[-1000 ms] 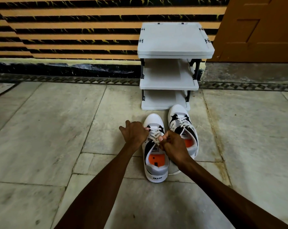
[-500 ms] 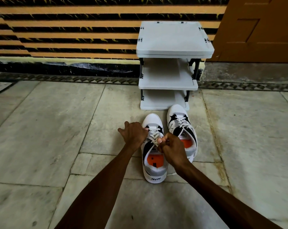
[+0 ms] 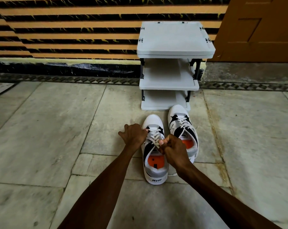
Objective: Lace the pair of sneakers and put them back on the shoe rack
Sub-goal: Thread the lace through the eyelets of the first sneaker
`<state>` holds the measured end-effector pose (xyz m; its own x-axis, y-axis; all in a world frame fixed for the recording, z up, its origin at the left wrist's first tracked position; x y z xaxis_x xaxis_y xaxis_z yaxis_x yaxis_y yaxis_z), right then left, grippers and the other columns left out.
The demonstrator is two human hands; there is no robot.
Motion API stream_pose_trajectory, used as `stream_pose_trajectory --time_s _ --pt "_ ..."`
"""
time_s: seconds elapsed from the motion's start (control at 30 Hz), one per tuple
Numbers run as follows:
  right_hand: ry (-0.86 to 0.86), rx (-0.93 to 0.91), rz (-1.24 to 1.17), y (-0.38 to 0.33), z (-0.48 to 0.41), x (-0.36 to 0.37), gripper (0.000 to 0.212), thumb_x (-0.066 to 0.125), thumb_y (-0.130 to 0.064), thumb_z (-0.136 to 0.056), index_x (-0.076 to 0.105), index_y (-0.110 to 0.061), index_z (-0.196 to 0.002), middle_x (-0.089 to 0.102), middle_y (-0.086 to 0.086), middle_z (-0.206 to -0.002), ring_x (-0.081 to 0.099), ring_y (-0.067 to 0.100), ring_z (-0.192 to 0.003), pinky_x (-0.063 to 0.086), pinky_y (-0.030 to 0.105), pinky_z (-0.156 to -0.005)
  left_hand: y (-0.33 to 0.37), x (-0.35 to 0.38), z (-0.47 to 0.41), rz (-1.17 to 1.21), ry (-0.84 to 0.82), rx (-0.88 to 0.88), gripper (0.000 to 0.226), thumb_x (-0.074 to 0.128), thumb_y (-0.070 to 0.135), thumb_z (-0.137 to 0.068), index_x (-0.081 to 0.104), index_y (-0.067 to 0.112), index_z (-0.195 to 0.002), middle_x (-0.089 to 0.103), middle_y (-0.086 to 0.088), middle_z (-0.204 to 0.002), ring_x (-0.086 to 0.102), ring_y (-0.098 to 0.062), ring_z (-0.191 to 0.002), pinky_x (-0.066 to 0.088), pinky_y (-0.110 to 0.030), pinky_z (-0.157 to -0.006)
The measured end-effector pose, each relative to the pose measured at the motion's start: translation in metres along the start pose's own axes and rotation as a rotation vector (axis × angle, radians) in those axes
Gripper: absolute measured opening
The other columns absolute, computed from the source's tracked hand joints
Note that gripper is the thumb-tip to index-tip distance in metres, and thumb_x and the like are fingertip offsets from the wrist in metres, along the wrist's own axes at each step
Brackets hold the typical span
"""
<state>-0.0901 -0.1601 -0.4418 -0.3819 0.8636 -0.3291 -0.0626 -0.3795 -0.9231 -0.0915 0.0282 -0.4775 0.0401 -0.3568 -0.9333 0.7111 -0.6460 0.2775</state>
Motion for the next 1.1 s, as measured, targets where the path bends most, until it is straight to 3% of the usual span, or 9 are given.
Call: stream_pose_trajectory --time_s 0.27,0.4,0.57,0.7,0.77,0.83,0.9,0.97,1.1 --pt "-0.059 0.022 0.015 0.006 -0.001 0.003 0.025 0.062 -0.022 -0.092 0.051 -0.018 -0.07 0.065 0.013 -0.069 0.059 0.016 -0.061 0.049 0.034 -0.06 -0.001 -0.002 0.009 0.071 -0.042 0.026 0.039 0.047 0.05 -0.091 0.066 0.02 -0.106 0.063 -0.004 -0.12 0.043 -0.027 -0.125 0.031 -0.046 -0.097" --pt "-0.157 -0.039 0.091 0.002 0.0 0.001 0.019 0.061 -0.014 -0.092 0.052 -0.018 -0.076 0.067 0.002 -0.066 0.061 0.014 -0.049 0.046 0.025 -0.047 -0.006 -0.001 0.013 0.274 -0.078 0.104 0.021 0.056 0.044 -0.088 0.058 0.026 -0.077 0.07 -0.003 -0.103 0.055 -0.028 -0.11 0.044 -0.039 -0.09" --pt "-0.112 -0.147 0.356 -0.003 -0.001 0.001 0.018 0.056 -0.002 -0.083 0.06 -0.018 -0.09 0.072 0.007 -0.074 0.069 0.024 -0.071 0.057 0.042 -0.068 -0.004 -0.011 0.028 0.441 -0.015 0.226 0.015 0.068 0.028 -0.08 0.06 0.03 -0.067 0.072 0.004 -0.089 0.066 -0.021 -0.089 0.054 -0.042 -0.078" --pt "-0.044 -0.195 0.524 -0.011 0.001 -0.007 0.027 0.064 -0.014 -0.082 0.06 -0.012 -0.109 0.073 0.013 -0.088 0.069 0.028 -0.084 0.053 0.033 -0.07 0.0 -0.027 0.043 0.464 0.08 0.279 0.014 0.063 0.022 -0.084 0.06 0.032 -0.074 0.066 0.002 -0.095 0.063 -0.018 -0.089 0.052 -0.038 -0.078" --pt "-0.06 -0.199 0.647 -0.011 0.002 -0.01 0.03 0.068 -0.023 -0.08 0.062 -0.01 -0.107 0.072 0.012 -0.097 0.067 0.029 -0.09 0.052 0.031 -0.073 0.004 -0.028 0.051 0.504 -0.021 0.326 0.004 0.062 0.023 -0.087 0.063 0.025 -0.084 0.064 0.001 -0.098 0.063 -0.015 -0.09 0.048 -0.025 -0.075" --pt "-0.123 -0.185 0.782 -0.008 0.003 -0.006 0.035 0.067 -0.032 -0.081 0.061 -0.01 -0.108 0.07 0.013 -0.102 0.067 0.03 -0.093 0.053 0.033 -0.075 0.012 -0.02 0.063 0.469 -0.232 0.395 0.023 0.068 0.028 -0.084 0.064 0.017 -0.103 0.061 -0.003 -0.107 0.06 -0.013 -0.095 0.044 -0.021 -0.077" --pt "-0.161 -0.19 0.876 -0.007 0.006 -0.001 0.035 0.063 -0.036 -0.085 0.06 -0.011 -0.109 0.07 0.013 -0.102 0.068 0.03 -0.094 0.05 0.032 -0.073 0.012 -0.011 0.073 0.328 -0.345 0.443 0.054 0.075 0.038 -0.076 0.054 0.018 -0.122 0.051 -0.006 -0.12 0.057 -0.017 -0.107 0.048 -0.03 -0.087" --pt "-0.194 -0.217 0.956 -0.009 0.008 0.006 0.025 0.058 -0.029 -0.09 0.062 -0.011 -0.107 0.07 0.013 -0.104 0.067 0.03 -0.096 0.049 0.032 -0.075 0.01 -0.011 0.077 0.145 -0.266 0.454 0.071 0.076 0.05 -0.07 0.045 0.025 -0.129 0.048 -0.005 -0.123 0.058 -0.025 -0.111 0.051 -0.041 -0.089" --pt "-0.228 -0.272 1.003 -0.016 0.005 0.02 0.019 0.051 -0.016 -0.092 0.065 -0.01 -0.103 0.072 0.013 -0.104 0.068 0.029 -0.095 0.05 0.032 -0.078 0.012 -0.022 0.078 0.054 -0.137 0.411 0.069 0.074 0.048 -0.07 0.045 0.027 -0.129 0.052 -0.006 -0.119 0.06 -0.032 -0.105 0.052 -0.043 -0.085"
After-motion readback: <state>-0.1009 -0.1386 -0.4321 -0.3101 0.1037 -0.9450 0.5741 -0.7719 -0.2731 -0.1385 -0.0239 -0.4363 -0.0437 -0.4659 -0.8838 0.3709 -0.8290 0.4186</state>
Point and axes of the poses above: each hand's wrist, its own z-axis away from the middle knuckle, its own x-axis out of the palm, y = z × x, the point moved 7 cm from there along -z, towards the middle knuckle
